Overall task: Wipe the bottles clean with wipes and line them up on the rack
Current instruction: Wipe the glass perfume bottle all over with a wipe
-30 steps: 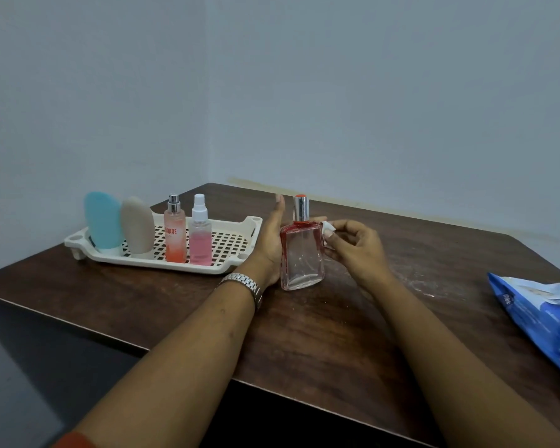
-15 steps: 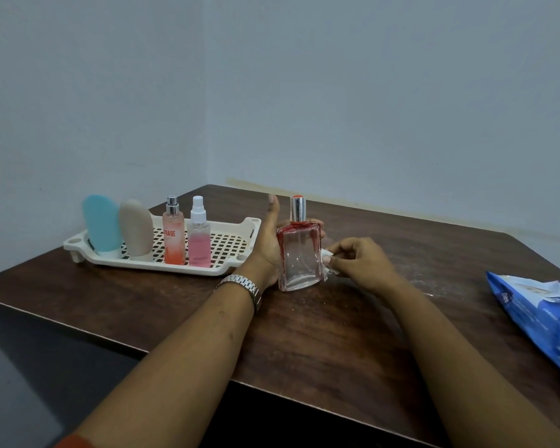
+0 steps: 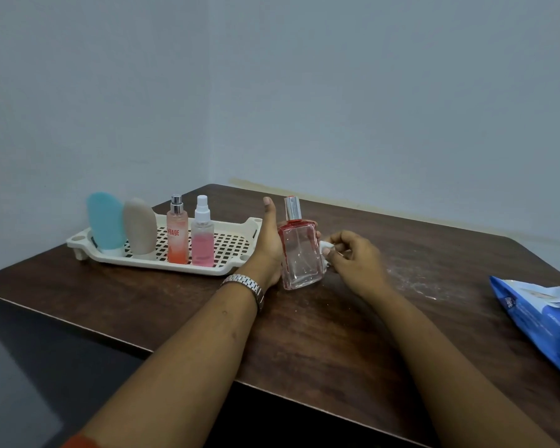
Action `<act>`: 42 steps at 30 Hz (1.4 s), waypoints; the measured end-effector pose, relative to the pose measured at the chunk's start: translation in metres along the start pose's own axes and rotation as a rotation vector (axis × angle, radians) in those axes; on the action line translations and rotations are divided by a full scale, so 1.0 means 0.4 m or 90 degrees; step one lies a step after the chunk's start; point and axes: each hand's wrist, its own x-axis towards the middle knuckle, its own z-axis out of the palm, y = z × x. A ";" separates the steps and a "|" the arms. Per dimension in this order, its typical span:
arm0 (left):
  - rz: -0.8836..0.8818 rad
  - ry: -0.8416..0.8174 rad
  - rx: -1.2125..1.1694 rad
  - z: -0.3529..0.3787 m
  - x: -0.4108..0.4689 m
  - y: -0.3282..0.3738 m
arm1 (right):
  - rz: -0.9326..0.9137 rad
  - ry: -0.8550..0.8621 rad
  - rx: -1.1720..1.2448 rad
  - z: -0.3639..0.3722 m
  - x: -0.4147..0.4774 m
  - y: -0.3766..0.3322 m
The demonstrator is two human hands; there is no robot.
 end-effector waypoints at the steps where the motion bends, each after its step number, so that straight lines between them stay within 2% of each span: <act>1: -0.002 0.002 0.002 -0.001 0.001 0.000 | -0.002 -0.003 -0.018 0.000 -0.003 -0.003; 5: 0.002 0.014 0.013 -0.003 0.004 0.000 | 0.027 -0.036 -0.043 -0.004 -0.011 -0.001; 9: 0.002 0.012 0.014 -0.002 -0.001 0.001 | -0.008 0.016 0.037 0.002 -0.021 -0.024; 12: 0.010 0.028 0.024 0.000 -0.004 0.002 | -0.027 0.022 0.018 0.007 -0.029 -0.034; 16: 0.008 0.037 0.025 0.002 -0.004 0.002 | 0.014 0.026 -0.010 0.011 -0.027 -0.023; 21: -0.004 0.051 0.021 0.002 -0.006 0.002 | -0.053 0.060 -0.011 0.025 -0.035 -0.045; 26: 0.002 0.045 0.021 0.000 -0.001 0.001 | -0.019 0.047 -0.014 0.019 -0.033 -0.038; 29: -0.003 0.044 0.018 0.000 -0.001 0.002 | -0.047 0.076 -0.027 0.032 -0.036 -0.047; 32: -0.011 0.055 0.013 -0.004 0.003 0.002 | -0.080 0.058 -0.039 0.037 -0.041 -0.056; 37: 0.014 0.048 0.020 -0.001 0.006 0.001 | 0.068 0.025 -0.057 0.025 -0.029 -0.025; 42: 0.021 0.057 0.026 -0.005 0.005 0.002 | 0.051 0.001 -0.059 0.023 -0.033 -0.037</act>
